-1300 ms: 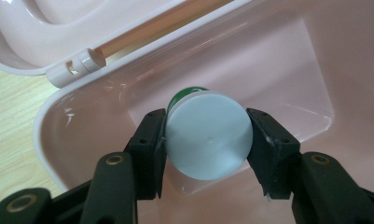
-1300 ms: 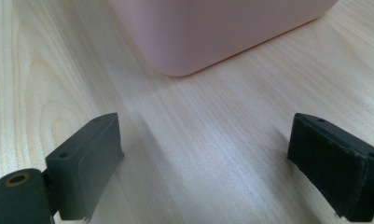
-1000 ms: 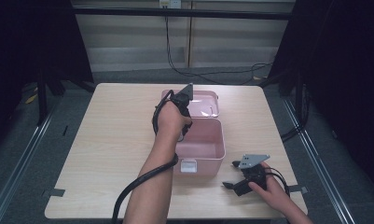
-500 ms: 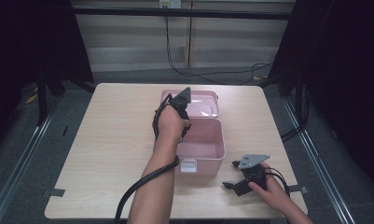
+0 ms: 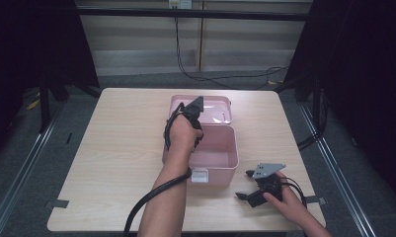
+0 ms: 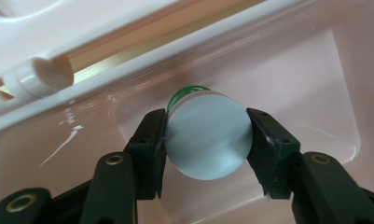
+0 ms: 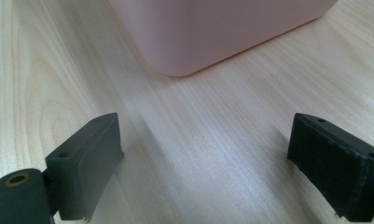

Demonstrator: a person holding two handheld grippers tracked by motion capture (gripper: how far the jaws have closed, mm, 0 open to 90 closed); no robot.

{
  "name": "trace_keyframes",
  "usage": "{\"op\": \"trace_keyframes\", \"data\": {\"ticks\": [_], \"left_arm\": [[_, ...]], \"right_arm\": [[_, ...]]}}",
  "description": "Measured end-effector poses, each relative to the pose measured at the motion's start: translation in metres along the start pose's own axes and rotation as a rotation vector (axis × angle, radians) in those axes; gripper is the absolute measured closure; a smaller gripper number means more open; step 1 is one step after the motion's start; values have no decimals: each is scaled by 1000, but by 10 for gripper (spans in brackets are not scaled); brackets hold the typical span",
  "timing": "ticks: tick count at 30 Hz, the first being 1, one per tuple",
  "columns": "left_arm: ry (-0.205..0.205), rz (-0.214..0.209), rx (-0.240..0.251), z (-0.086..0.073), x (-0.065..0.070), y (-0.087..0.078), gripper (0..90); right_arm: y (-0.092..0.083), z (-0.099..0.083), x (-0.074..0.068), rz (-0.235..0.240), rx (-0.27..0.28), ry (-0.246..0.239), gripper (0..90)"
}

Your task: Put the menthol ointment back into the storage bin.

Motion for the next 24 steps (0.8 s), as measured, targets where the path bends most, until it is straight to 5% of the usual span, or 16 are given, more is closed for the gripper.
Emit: {"op": "trace_keyframes", "data": {"ticks": [24], "left_arm": [[-3, 5, 16, -1, -1, 16, 500]], "right_arm": [[0, 0, 0, 0, 0, 3, 94]]}}
Point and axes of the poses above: each handheld gripper's, and its own axes: y roughly forward along the jaws, z roughly out of its top, x roughly to its right, the point moved 8 cm from there along y, roughly forward along the jaws, and after that the axes turned 6 degrees about z, right-handed, at the moved point
